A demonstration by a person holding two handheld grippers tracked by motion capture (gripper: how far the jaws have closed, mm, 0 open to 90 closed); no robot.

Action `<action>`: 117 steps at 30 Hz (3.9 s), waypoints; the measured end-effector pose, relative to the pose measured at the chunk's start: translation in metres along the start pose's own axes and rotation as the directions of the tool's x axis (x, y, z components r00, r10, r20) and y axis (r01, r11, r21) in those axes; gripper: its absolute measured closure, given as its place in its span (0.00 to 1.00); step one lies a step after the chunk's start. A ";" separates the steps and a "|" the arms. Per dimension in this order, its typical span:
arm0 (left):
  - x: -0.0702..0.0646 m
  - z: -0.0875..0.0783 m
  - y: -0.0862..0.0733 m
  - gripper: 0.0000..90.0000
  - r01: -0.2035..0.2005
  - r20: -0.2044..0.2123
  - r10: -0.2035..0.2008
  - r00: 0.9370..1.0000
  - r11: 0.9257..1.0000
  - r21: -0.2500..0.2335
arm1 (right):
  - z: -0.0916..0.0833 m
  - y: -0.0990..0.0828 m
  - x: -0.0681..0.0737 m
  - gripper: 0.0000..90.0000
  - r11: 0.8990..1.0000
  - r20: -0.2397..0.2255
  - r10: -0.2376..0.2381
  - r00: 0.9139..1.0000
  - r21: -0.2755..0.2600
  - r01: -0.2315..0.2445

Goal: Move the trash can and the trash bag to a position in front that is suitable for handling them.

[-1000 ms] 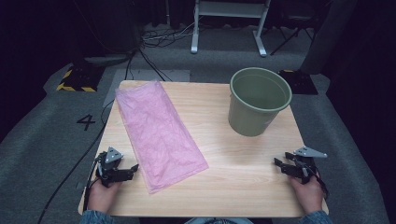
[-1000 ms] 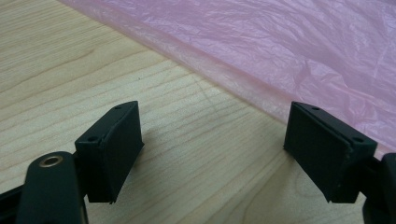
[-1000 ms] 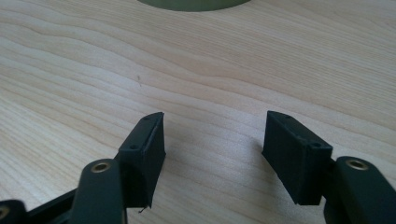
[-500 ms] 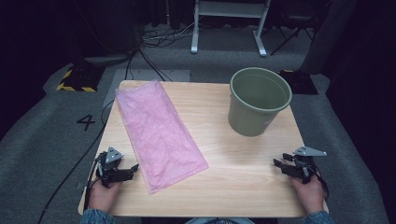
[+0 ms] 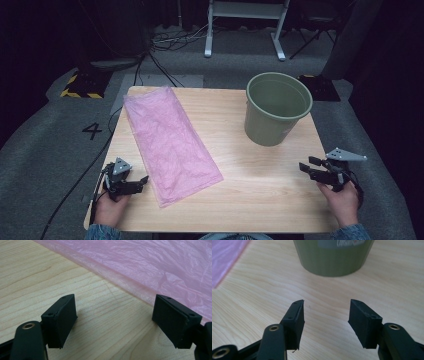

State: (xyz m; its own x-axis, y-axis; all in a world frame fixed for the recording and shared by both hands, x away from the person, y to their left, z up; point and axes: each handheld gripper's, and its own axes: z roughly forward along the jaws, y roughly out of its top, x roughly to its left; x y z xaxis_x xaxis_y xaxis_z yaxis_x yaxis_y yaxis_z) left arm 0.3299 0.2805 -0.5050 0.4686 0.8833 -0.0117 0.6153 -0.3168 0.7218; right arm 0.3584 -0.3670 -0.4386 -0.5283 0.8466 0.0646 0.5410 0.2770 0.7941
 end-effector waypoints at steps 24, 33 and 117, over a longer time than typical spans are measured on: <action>0.000 0.000 0.000 0.22 0.002 -0.003 -0.002 1.000 1.000 0.000 | -0.022 0.076 0.021 0.51 0.994 -0.047 -0.077 0.996 -0.084 0.073; 0.000 0.001 0.001 0.22 0.010 -0.005 -0.010 1.000 1.000 0.000 | -0.015 0.112 0.038 0.51 0.988 -0.043 -0.121 0.992 -0.101 0.116; 0.000 0.002 0.002 0.22 0.006 -0.008 -0.006 1.000 1.000 -0.002 | -0.029 0.103 0.208 0.78 0.915 -0.502 -0.391 0.771 -0.122 0.385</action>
State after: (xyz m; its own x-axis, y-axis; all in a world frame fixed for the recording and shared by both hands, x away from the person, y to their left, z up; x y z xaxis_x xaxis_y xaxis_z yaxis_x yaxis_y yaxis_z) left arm 0.3326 0.2794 -0.5050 0.4600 0.8879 -0.0108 0.6170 -0.3108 0.7230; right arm 0.2851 -0.1752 -0.3257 -0.9477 0.3164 0.0423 0.2118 0.5240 0.8250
